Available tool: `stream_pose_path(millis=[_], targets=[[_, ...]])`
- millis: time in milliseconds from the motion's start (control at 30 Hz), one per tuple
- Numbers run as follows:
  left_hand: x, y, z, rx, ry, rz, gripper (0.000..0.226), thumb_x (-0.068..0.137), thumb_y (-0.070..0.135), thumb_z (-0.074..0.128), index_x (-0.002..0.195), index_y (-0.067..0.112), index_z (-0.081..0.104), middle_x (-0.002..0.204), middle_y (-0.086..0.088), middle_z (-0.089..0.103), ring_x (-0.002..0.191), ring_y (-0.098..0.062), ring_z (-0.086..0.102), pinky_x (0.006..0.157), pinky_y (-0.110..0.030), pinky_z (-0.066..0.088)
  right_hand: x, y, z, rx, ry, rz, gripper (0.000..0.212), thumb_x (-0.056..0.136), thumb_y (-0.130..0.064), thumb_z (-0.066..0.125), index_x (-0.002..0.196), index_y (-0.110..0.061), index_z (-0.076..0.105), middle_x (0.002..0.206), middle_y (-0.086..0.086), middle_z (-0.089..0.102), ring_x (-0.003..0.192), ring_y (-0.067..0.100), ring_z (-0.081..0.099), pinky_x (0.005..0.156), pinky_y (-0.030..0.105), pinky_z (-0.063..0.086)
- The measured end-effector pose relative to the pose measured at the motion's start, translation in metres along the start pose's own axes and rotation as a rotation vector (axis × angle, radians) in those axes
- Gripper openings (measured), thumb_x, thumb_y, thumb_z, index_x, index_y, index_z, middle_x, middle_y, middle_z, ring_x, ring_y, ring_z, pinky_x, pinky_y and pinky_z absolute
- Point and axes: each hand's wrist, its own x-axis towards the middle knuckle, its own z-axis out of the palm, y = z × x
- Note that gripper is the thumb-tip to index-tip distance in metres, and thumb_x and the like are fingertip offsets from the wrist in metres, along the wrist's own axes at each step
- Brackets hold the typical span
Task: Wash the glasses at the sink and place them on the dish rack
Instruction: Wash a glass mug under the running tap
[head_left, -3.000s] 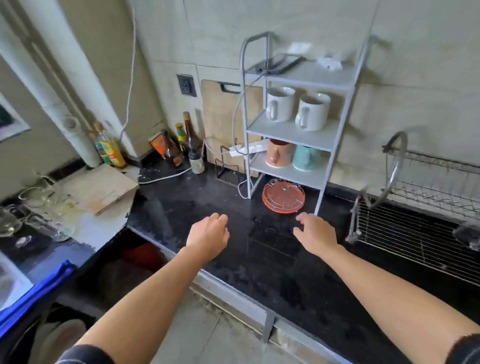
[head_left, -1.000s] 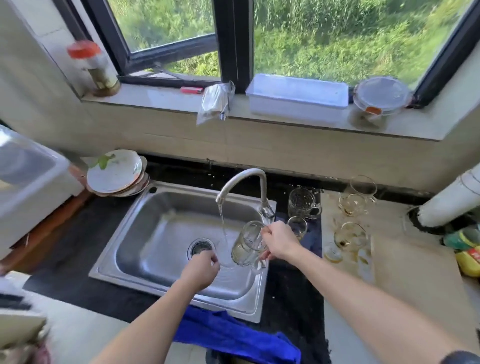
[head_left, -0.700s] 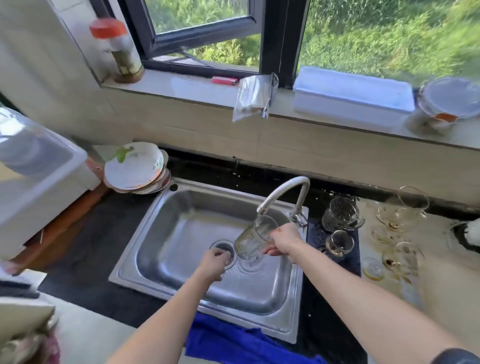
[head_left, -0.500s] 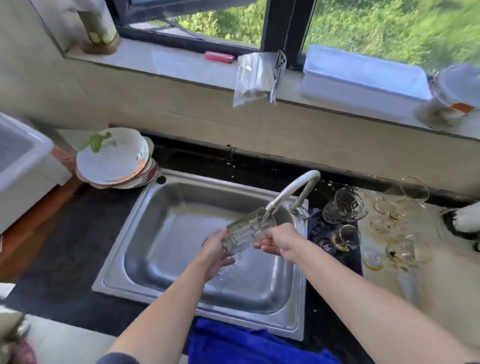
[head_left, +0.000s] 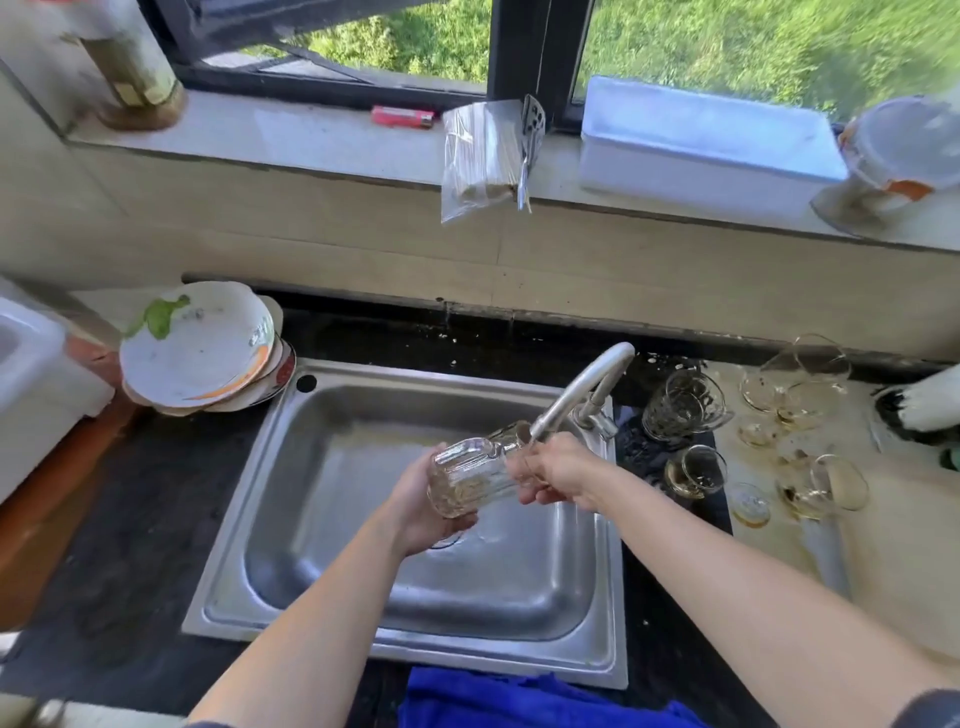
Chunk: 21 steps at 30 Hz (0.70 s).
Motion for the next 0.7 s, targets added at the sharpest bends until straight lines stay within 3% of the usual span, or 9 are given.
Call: stream_pose_path(millis=[133, 300, 433, 567, 700], targets=[[-0.001, 0.002, 0.001, -0.076, 0.045, 0.084, 0.035, 0.099, 0.034, 0.034, 0.09, 0.02, 0.065, 0.083, -0.01, 0.071, 0.066, -0.025, 0.064, 0.058, -0.029, 0.037, -0.002, 0.004, 0.004, 0.012, -0.104, 0.063, 0.018, 0.097, -0.009, 0.055, 0.104, 0.006, 0.062, 0.084, 0.017, 0.072, 0.048, 0.009, 0.058, 0.04, 0.016, 0.045], [-0.003, 0.0, 0.005, 0.009, 0.056, 0.019, 0.04, 0.097, 0.043, 0.038, 0.089, 0.012, 0.062, 0.085, -0.012, 0.067, 0.067, -0.027, 0.06, 0.058, -0.031, 0.04, 0.001, -0.004, -0.007, -0.049, 0.061, -0.077, 0.004, 0.093, -0.003, 0.059, 0.098, -0.002, 0.06, 0.091, 0.013, 0.067, 0.055, 0.018, 0.065, 0.042, 0.02, 0.045], [-0.002, 0.002, 0.003, -0.016, 0.05, 0.117, 0.027, 0.094, 0.039, 0.047, 0.095, 0.017, 0.062, 0.094, -0.011, 0.066, 0.071, -0.026, 0.062, 0.055, -0.029, 0.045, -0.008, -0.004, -0.007, -0.052, -0.07, 0.012, 0.014, 0.093, -0.001, 0.059, 0.102, 0.009, 0.059, 0.085, 0.019, 0.07, 0.05, 0.011, 0.059, 0.042, 0.017, 0.045], [-0.009, 0.004, 0.005, 0.158, 0.042, 0.012, 0.045, 0.094, 0.054, 0.044, 0.096, 0.015, 0.065, 0.087, -0.011, 0.069, 0.07, -0.028, 0.06, 0.059, -0.03, 0.042, -0.01, -0.005, -0.009, -0.083, -0.005, -0.126, 0.011, 0.09, -0.008, 0.067, 0.095, -0.002, 0.06, 0.088, 0.01, 0.064, 0.05, 0.016, 0.062, 0.043, 0.022, 0.047], [-0.01, 0.005, 0.012, -0.066, 0.012, 0.127, 0.031, 0.092, 0.042, 0.05, 0.103, 0.016, 0.064, 0.103, -0.014, 0.066, 0.086, -0.03, 0.063, 0.072, -0.037, 0.046, -0.014, -0.006, -0.001, 0.053, 0.004, -0.057, 0.021, 0.096, -0.012, 0.06, 0.106, 0.007, 0.061, 0.085, 0.014, 0.068, 0.048, 0.012, 0.06, 0.04, 0.019, 0.047]])
